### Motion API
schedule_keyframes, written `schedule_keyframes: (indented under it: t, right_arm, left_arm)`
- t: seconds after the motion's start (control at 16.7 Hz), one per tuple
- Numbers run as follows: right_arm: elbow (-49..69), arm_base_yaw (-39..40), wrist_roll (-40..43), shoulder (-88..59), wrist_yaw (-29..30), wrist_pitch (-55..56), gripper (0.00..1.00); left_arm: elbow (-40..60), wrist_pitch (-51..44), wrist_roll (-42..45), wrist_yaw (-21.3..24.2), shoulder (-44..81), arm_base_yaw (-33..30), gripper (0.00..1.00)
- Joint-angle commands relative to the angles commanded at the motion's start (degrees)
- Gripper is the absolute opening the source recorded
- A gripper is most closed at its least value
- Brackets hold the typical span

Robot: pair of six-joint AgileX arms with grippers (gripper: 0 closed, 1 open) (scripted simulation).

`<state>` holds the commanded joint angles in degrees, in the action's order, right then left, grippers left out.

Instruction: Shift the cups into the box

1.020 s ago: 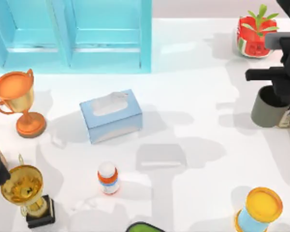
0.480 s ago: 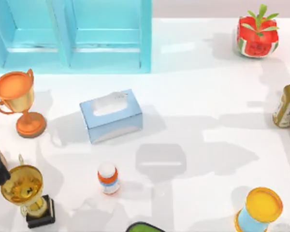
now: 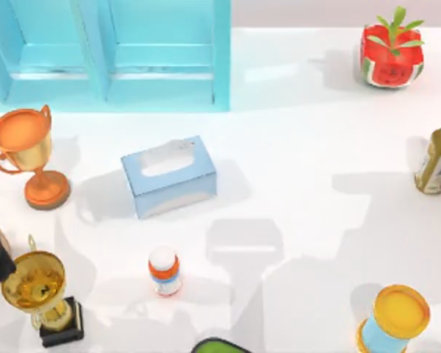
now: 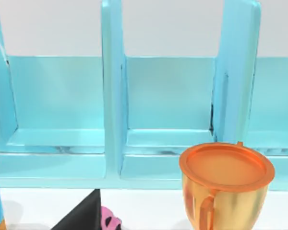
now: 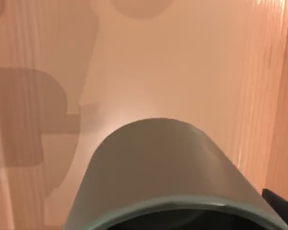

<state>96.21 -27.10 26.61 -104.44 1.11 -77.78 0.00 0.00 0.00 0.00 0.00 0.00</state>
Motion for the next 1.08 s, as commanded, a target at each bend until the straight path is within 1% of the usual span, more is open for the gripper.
schedule_keyframes:
  t: [0.12,0.48,0.9,1.08]
  right_arm:
    - [1.0,-2.2,1.9,-0.7,0.5,-0.2,0.0]
    - [0.0,-2.0,1.9,-0.6,0.6,0.7,0.0]
    - [-11.2,-1.3,1.1,-0.7,0.4,12.4,0.0]
    - [-13.4,-1.2,0.9,-0.9,0.6,14.4,0.0]
  left_arm:
    - [0.0,0.0,0.0,0.0,0.0,0.0,1.0]
    - [0.0,0.0,0.0,0.0,0.0,0.0,1.0]
    - [0.0,0.0,0.0,0.0,0.0,0.0,1.0]
    - [0.0,0.0,0.0,0.0,0.0,0.0,1.0]
